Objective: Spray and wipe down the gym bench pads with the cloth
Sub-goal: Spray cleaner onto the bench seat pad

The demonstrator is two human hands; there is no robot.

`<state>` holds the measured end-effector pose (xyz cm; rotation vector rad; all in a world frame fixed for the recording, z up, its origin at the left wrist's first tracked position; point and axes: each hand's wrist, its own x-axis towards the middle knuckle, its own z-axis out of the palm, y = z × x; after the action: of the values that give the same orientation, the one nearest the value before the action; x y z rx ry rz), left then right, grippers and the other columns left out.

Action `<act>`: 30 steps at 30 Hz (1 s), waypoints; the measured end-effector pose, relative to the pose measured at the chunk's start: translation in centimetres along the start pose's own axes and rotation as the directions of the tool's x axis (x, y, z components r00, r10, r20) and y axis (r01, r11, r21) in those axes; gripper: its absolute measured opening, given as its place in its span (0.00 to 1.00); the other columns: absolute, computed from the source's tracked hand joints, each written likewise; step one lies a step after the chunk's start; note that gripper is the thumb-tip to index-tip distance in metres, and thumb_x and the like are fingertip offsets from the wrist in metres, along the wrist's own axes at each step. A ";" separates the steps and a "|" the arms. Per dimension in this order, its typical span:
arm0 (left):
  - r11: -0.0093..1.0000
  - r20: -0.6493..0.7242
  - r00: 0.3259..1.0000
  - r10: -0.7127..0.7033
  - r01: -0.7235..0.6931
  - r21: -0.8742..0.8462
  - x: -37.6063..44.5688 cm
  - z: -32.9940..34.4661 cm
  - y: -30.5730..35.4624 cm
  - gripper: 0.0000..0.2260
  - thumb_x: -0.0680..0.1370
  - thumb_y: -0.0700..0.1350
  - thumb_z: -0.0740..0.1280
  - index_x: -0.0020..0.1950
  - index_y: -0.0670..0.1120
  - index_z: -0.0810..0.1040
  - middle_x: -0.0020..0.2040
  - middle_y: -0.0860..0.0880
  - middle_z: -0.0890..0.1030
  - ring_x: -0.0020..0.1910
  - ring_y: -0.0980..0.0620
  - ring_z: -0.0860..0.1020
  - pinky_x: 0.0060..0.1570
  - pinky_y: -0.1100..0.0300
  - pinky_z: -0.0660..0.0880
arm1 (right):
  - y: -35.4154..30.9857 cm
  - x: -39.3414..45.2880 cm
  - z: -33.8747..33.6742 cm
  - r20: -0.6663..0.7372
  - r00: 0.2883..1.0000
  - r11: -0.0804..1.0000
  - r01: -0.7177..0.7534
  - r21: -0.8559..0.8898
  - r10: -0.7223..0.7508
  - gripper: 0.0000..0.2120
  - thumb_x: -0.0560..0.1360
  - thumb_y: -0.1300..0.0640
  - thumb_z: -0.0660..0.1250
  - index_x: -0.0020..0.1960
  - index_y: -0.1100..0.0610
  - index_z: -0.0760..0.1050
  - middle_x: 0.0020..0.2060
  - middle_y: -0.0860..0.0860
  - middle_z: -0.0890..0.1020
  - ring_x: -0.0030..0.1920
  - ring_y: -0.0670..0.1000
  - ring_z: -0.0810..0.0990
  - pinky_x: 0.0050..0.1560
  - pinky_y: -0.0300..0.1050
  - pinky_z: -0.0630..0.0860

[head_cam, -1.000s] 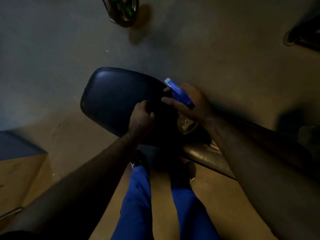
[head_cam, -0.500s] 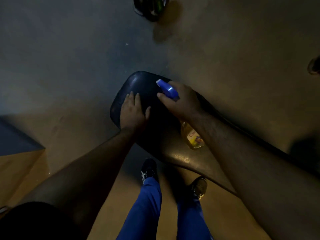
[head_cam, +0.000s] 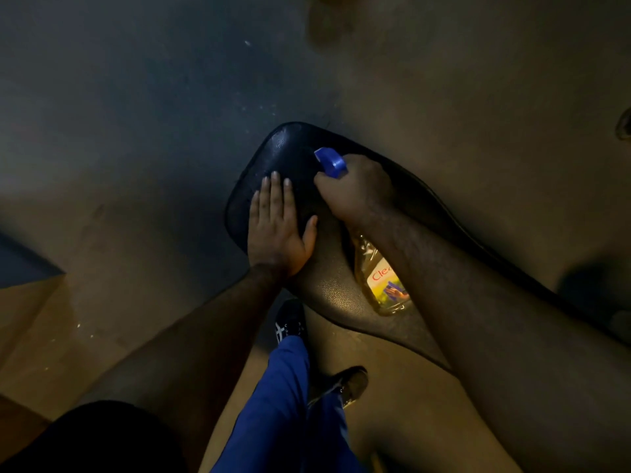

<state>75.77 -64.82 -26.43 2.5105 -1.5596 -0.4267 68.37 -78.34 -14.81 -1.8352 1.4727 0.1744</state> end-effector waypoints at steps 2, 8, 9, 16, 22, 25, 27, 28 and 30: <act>1.000 -0.002 1.000 0.006 -0.005 0.017 0.0 0.0 0.0 0.34 0.81 0.61 0.54 0.79 0.39 0.54 0.79 0.37 0.53 0.79 0.42 0.50 0.77 0.48 0.46 | 0.5 -0.1 -0.1 0.029 1.000 1.000 -0.006 -0.009 0.006 0.11 0.78 0.45 0.68 0.49 0.53 0.75 0.42 0.50 0.79 0.42 0.49 0.80 0.44 0.47 0.77; 0.997 0.000 1.000 0.028 -0.028 0.071 -0.3 -0.6 1.2 0.31 0.82 0.57 0.54 0.79 0.39 0.54 0.79 0.37 0.52 0.79 0.41 0.51 0.76 0.46 0.51 | 3.4 -2.4 -1.2 0.008 0.995 0.994 -0.096 0.059 0.095 0.10 0.78 0.46 0.69 0.46 0.51 0.72 0.40 0.48 0.76 0.40 0.47 0.76 0.39 0.42 0.71; 0.997 0.002 0.998 0.066 -0.066 0.045 -0.6 -0.7 2.3 0.31 0.82 0.57 0.55 0.79 0.40 0.53 0.79 0.37 0.52 0.79 0.42 0.51 0.76 0.46 0.51 | 4.0 -3.0 -1.5 -0.008 0.992 0.987 -0.127 0.095 0.128 0.10 0.78 0.47 0.69 0.45 0.51 0.72 0.40 0.49 0.78 0.40 0.48 0.78 0.41 0.43 0.74; 0.975 0.171 0.961 0.216 -0.223 0.019 -4.5 2.8 10.5 0.36 0.81 0.63 0.52 0.79 0.40 0.49 0.79 0.38 0.51 0.79 0.42 0.48 0.76 0.44 0.51 | 7.5 -5.8 -2.8 -0.091 0.956 0.943 -0.254 0.216 0.278 0.10 0.77 0.48 0.70 0.41 0.48 0.71 0.42 0.50 0.82 0.43 0.51 0.83 0.49 0.49 0.81; 0.969 0.152 0.967 0.204 -0.222 0.113 -4.6 3.3 10.7 0.36 0.81 0.64 0.50 0.79 0.40 0.49 0.79 0.37 0.49 0.79 0.41 0.46 0.77 0.45 0.48 | 9.3 -7.4 -2.9 -0.073 0.942 0.905 -0.292 0.308 0.328 0.11 0.76 0.47 0.70 0.41 0.48 0.70 0.44 0.51 0.82 0.44 0.51 0.83 0.53 0.52 0.82; 0.967 0.162 0.963 0.216 -0.234 0.101 -5.2 3.0 11.5 0.33 0.81 0.61 0.51 0.79 0.40 0.53 0.79 0.37 0.52 0.79 0.41 0.49 0.77 0.44 0.48 | 10.8 -9.2 -3.2 -0.055 0.946 0.898 -0.284 0.336 0.320 0.11 0.75 0.47 0.71 0.42 0.46 0.69 0.45 0.50 0.82 0.45 0.51 0.83 0.52 0.52 0.83; 0.954 0.172 0.945 0.277 -0.292 0.065 -6.3 3.3 13.0 0.32 0.81 0.59 0.54 0.78 0.41 0.55 0.79 0.38 0.55 0.79 0.42 0.51 0.76 0.44 0.50 | 12.2 -10.4 -3.6 -0.073 0.941 0.880 -0.280 0.383 0.331 0.09 0.75 0.48 0.71 0.43 0.46 0.71 0.42 0.49 0.82 0.44 0.51 0.84 0.50 0.52 0.83; 0.944 0.182 0.930 0.318 -0.329 0.031 -7.0 3.7 14.0 0.32 0.81 0.59 0.56 0.78 0.41 0.56 0.78 0.38 0.56 0.78 0.43 0.52 0.76 0.44 0.52 | 12.9 -11.0 -4.0 -0.090 0.934 0.874 -0.285 0.392 0.345 0.08 0.75 0.48 0.71 0.44 0.47 0.72 0.42 0.49 0.82 0.43 0.51 0.84 0.49 0.51 0.83; 0.922 0.204 0.902 0.381 -0.387 -0.013 -8.6 4.7 16.1 0.32 0.81 0.58 0.58 0.78 0.41 0.57 0.78 0.39 0.58 0.78 0.43 0.53 0.76 0.45 0.53 | 14.7 -12.0 -4.6 -0.132 0.919 0.870 -0.296 0.393 0.372 0.07 0.76 0.47 0.70 0.45 0.47 0.73 0.41 0.49 0.82 0.42 0.50 0.84 0.46 0.50 0.83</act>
<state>56.96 -64.17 -25.05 2.1499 -2.0929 -0.6178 49.97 -72.53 -12.08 -1.3158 1.8258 -0.1216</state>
